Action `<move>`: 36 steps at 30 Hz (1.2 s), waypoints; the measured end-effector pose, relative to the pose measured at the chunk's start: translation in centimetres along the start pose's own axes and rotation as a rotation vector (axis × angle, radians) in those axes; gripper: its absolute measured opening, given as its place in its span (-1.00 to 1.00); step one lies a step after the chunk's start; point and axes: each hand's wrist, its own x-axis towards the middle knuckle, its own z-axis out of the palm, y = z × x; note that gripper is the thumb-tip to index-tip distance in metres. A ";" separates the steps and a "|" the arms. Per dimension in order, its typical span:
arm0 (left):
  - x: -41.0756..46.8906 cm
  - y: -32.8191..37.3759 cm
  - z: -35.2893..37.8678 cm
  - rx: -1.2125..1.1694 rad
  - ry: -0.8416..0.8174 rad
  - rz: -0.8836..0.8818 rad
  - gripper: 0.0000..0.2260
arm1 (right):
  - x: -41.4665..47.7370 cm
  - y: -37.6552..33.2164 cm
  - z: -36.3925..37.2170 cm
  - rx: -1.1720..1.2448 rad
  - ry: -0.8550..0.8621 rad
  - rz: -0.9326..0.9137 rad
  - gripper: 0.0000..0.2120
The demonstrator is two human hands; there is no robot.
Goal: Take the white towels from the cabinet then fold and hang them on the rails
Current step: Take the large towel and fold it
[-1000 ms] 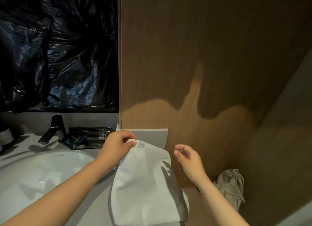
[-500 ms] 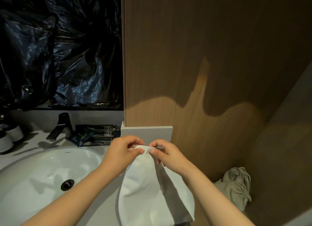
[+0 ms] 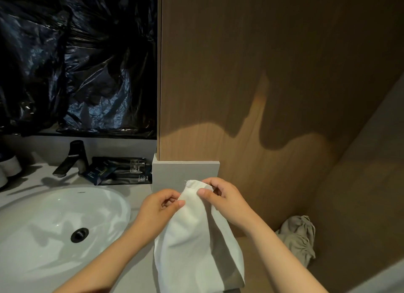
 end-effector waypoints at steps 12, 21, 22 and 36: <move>0.1 1.6 1.8 -0.118 -0.078 0.153 -0.79 | 0.4 -2.4 -4.3 -0.054 0.310 -0.126 -0.81; 1.5 1.8 1.6 -0.035 -0.185 0.130 -0.86 | 1.0 -5.4 -9.6 -0.077 0.571 -0.173 -0.78; 1.7 2.0 1.3 -0.043 -0.192 0.117 -0.80 | 1.0 -5.8 -10.1 -0.070 0.602 -0.182 -0.79; -2.0 -7.9 1.5 -0.097 -0.175 -0.350 -0.62 | -1.2 -2.4 -8.4 -0.045 0.499 -0.037 -0.81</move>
